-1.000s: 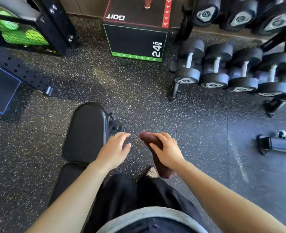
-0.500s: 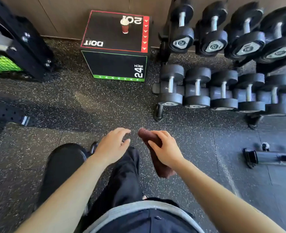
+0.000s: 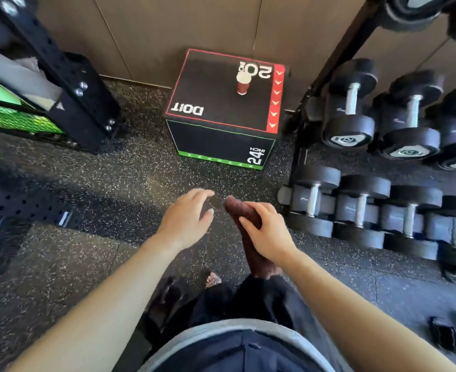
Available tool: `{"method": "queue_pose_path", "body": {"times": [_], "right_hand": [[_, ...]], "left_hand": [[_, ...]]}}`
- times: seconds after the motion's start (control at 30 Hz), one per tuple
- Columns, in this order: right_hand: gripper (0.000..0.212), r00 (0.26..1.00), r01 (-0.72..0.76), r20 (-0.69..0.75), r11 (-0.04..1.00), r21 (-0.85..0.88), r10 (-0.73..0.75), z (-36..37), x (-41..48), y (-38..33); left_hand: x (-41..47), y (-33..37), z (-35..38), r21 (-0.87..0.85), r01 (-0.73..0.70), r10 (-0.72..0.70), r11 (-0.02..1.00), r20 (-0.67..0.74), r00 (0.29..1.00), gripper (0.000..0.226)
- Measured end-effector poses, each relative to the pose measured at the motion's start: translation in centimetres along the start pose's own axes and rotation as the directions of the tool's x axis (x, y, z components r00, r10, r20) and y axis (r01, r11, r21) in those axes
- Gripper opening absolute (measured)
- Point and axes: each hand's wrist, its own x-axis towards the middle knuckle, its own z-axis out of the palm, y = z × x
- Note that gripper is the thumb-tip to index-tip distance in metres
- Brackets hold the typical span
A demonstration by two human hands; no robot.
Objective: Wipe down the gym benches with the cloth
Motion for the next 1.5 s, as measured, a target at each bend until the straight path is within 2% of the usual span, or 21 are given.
{"method": "queue_pose_path", "body": {"times": [0.23,0.4,0.5,0.63,0.9,1.2,1.33,1.5], "right_hand": [[0.037,0.99,0.12,0.076,0.993,-0.021,-0.118,-1.3,14.3,-3.4],[0.037,0.964,0.196,0.184,0.98,-0.016,-0.19,-1.8,28.1,-4.4],[0.039,0.934,0.242,0.282,0.969,-0.054,-0.217,-2.5,37.0,-5.0],[0.039,0.922,0.248,0.327,0.965,-0.088,-0.207,-3.1,46.8,-5.7],[0.041,0.891,0.309,0.399,0.934,-0.18,-0.218,3.7,61.3,-2.8],[0.042,0.88,0.36,0.426,0.878,-0.315,-0.208,15.9,71.2,3.8],[0.043,0.881,0.396,0.404,0.85,-0.347,-0.245,19.3,73.8,4.7],[0.051,0.838,0.474,0.493,0.76,-0.446,-0.233,21.4,75.1,4.8]], "left_hand": [[10.5,-3.1,-4.3,-0.022,0.083,-0.084,0.996,-0.073,0.994,0.04],[21.1,-5.3,-6.3,-0.017,0.195,-0.196,0.981,-0.121,0.973,0.042],[27.3,-6.1,-7.3,-0.039,0.296,-0.298,0.955,-0.108,0.948,0.042],[34.8,-7.3,-8.1,-0.025,0.37,-0.371,0.929,-0.087,0.925,0.043],[47.6,-15.7,-3.6,-0.049,0.486,-0.488,0.873,-0.126,0.864,0.044],[54.2,-25.9,6.8,-0.132,0.566,-0.573,0.814,-0.022,0.819,0.045],[55.1,-28.0,9.2,-0.161,0.61,-0.618,0.776,0.006,0.786,0.046],[55.7,-29.4,9.9,-0.191,0.633,-0.644,0.75,0.005,0.765,0.047]]}}
